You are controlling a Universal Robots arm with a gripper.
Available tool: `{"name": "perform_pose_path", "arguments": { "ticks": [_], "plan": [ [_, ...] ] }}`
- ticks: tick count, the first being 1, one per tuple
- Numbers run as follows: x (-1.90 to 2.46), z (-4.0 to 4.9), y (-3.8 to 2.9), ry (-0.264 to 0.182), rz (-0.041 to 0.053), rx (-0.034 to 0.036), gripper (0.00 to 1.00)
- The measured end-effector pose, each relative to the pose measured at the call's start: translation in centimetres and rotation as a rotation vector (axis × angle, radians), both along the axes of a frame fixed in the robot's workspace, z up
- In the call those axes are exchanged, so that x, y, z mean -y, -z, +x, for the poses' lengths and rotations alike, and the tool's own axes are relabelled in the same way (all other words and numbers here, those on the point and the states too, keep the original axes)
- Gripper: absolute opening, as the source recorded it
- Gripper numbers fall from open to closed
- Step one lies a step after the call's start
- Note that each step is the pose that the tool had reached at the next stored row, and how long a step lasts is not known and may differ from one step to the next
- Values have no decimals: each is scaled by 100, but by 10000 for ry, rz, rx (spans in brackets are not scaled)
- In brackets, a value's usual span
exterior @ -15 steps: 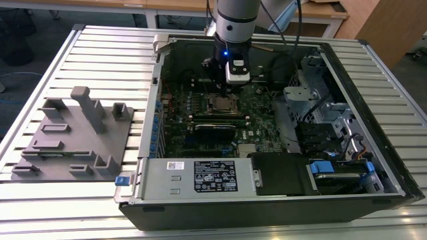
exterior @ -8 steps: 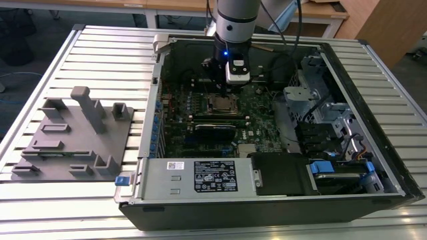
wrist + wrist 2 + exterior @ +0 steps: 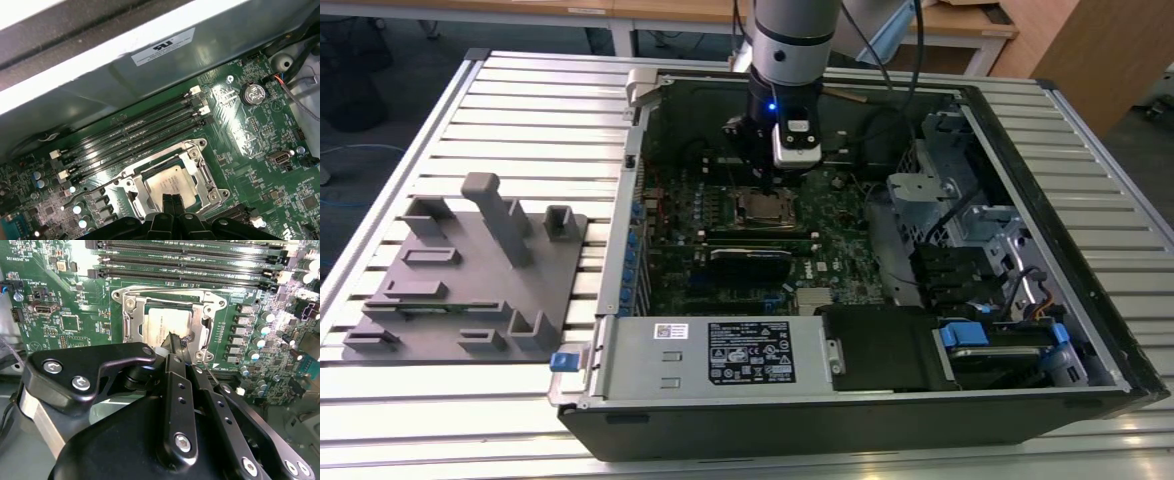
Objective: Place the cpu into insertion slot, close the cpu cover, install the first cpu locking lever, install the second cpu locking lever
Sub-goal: 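Close the cpu cover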
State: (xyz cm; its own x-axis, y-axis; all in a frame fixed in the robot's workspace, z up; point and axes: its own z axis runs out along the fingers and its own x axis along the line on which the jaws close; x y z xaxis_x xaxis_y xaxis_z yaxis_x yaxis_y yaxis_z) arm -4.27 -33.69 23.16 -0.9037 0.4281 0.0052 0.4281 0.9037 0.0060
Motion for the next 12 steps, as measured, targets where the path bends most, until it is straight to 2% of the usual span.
{"name": "perform_pose_path", "arguments": {
  "ticks": [4,9,12],
  "plan": [
    [0,0,1,-345,0,0,11],
    [0,0,1,-372,0,0,11],
    [0,0,4,-590,1,0,11]
  ]
}}
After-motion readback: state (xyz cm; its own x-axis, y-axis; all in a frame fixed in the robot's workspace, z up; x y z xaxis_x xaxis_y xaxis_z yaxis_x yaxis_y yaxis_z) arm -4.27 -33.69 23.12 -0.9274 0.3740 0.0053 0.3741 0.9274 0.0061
